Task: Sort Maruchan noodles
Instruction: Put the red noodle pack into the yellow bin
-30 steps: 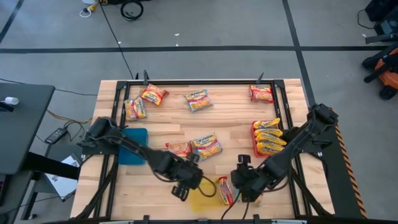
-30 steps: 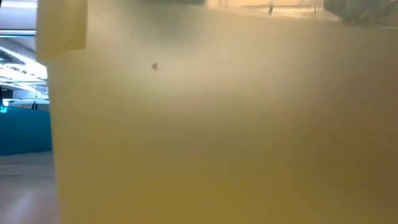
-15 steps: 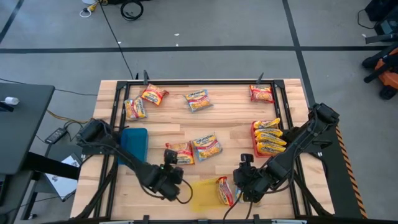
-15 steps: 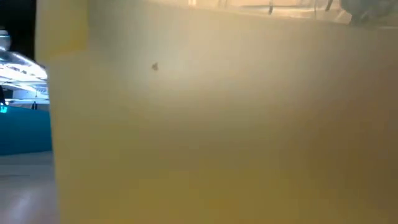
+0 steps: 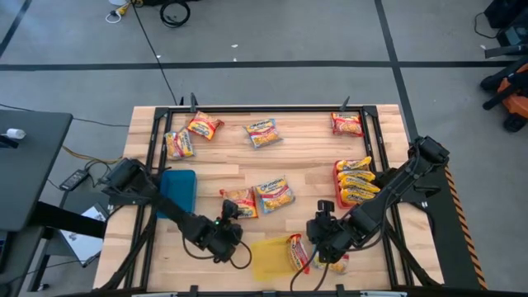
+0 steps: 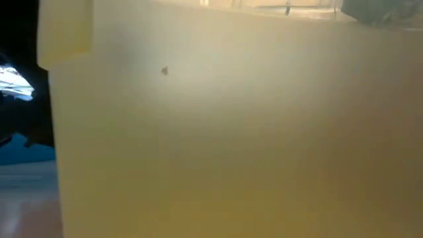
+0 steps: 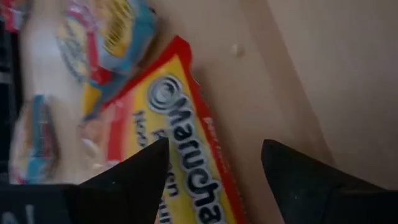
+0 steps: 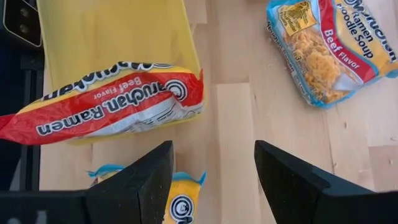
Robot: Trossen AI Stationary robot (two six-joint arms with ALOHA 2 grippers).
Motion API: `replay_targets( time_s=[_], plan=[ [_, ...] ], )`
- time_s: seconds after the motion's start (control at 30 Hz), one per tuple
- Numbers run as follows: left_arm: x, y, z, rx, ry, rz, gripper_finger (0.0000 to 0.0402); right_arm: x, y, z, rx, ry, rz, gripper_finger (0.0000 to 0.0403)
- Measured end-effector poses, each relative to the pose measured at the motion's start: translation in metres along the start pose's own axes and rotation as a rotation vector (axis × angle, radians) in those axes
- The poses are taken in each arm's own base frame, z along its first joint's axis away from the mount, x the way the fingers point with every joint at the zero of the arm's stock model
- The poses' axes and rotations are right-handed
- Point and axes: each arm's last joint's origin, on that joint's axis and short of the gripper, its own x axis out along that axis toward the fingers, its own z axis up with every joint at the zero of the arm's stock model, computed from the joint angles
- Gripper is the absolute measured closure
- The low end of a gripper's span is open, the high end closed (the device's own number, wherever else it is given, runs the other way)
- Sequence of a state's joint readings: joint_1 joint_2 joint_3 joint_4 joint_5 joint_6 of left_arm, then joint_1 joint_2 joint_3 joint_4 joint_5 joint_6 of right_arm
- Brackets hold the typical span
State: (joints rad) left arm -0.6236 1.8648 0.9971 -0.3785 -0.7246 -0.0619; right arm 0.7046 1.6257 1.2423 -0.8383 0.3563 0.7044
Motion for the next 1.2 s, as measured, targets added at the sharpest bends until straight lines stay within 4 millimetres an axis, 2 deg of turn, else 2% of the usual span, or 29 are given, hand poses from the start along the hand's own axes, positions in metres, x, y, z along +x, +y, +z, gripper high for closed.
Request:
replay_targets(
  time_s=[0.2,0.4,0.53,0.6,0.7,0.8,0.97,1.07,1.2],
  plan=[
    [0.017,0.011,-0.012,-0.035,0.053,0.001,0.021,0.0,0.0,0.0,0.0,0.012,0.011,0.0172],
    [0.026,0.022,-0.014,-0.069,0.079,0.012,0.0297,0.0,0.0,0.0,0.001,0.013,0.011,0.0172],
    [0.03,0.027,-0.014,-0.134,0.09,0.009,0.0374,0.0,0.0,0.0,0.0,0.013,0.011,0.0172],
    [0.027,0.032,-0.01,-0.2,0.09,-0.033,0.0389,0.0,0.0,0.0,0.003,0.013,0.011,0.0172],
    [0.013,0.045,0.004,-0.31,0.071,-0.075,0.0388,0.0,0.0,0.0,0.022,0.013,0.011,0.0172],
    [-0.017,0.071,0.023,-0.465,0.011,-0.079,0.039,0.0,0.0,0.0,0.045,0.01,0.009,0.0172],
    [-0.069,0.107,0.045,-0.833,-0.164,-0.144,0.039,0.0,0.0,0.0,0.085,-0.002,-0.002,0.0173],
    [-0.093,0.109,0.053,-0.973,-0.286,-0.218,0.0391,0.0,0.006,-0.005,0.023,-0.01,-0.011,0.0173],
    [-0.109,0.096,0.06,-1.079,-0.36,-0.291,0.0391,0.004,0.018,-0.019,-0.092,-0.029,0.025,0.0173]
  ],
)
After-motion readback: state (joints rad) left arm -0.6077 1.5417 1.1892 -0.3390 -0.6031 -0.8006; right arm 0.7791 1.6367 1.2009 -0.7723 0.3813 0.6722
